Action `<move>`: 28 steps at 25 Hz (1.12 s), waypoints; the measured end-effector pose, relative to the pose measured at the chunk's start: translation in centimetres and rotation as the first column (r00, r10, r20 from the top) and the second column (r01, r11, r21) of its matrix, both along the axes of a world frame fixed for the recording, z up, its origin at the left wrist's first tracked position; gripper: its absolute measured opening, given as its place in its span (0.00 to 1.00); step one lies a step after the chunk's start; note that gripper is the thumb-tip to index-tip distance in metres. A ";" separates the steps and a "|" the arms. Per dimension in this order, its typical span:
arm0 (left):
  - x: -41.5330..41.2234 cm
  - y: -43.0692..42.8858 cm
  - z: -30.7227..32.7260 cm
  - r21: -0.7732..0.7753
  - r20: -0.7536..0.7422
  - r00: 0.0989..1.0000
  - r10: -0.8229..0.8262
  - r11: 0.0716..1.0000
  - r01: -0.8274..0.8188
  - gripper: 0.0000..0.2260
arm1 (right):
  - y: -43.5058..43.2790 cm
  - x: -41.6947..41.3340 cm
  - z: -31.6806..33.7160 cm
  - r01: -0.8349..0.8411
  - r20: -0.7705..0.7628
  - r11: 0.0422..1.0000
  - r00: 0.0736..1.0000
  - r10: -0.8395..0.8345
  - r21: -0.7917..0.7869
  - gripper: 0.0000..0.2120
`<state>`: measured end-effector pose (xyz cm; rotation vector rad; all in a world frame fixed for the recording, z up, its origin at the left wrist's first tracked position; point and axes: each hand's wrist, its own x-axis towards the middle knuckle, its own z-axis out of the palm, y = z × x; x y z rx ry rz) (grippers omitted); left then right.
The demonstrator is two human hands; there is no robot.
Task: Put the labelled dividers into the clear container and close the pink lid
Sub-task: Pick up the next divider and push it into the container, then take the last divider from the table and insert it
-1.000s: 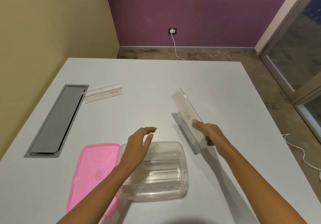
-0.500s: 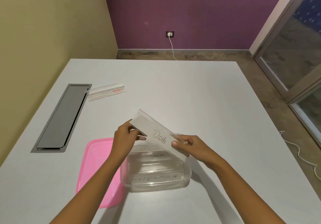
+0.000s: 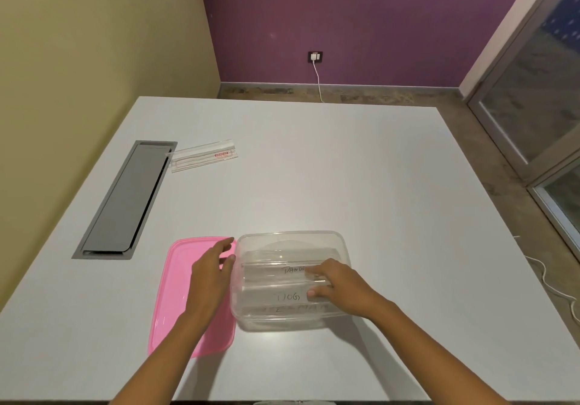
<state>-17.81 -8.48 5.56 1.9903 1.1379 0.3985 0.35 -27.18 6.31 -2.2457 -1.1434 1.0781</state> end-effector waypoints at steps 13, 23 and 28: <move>-0.6 -0.9 -1.2 0.112 -0.210 0.978 0.003 0.994 0.021 0.15 | 0.4 -2.1 -1.7 -0.078 0.264 0.985 0.957 0.117 -0.155 0.23; -1.2 -0.1 -2.2 0.076 -0.240 0.967 0.090 0.994 -0.074 0.16 | 2.2 -0.9 0.3 0.245 0.342 0.894 0.860 -0.379 0.375 0.10; 0.4 3.5 -1.8 0.135 -0.195 0.973 0.128 0.986 -0.102 0.15 | 4.8 1.1 0.0 0.180 0.413 0.890 0.835 -0.364 0.420 0.13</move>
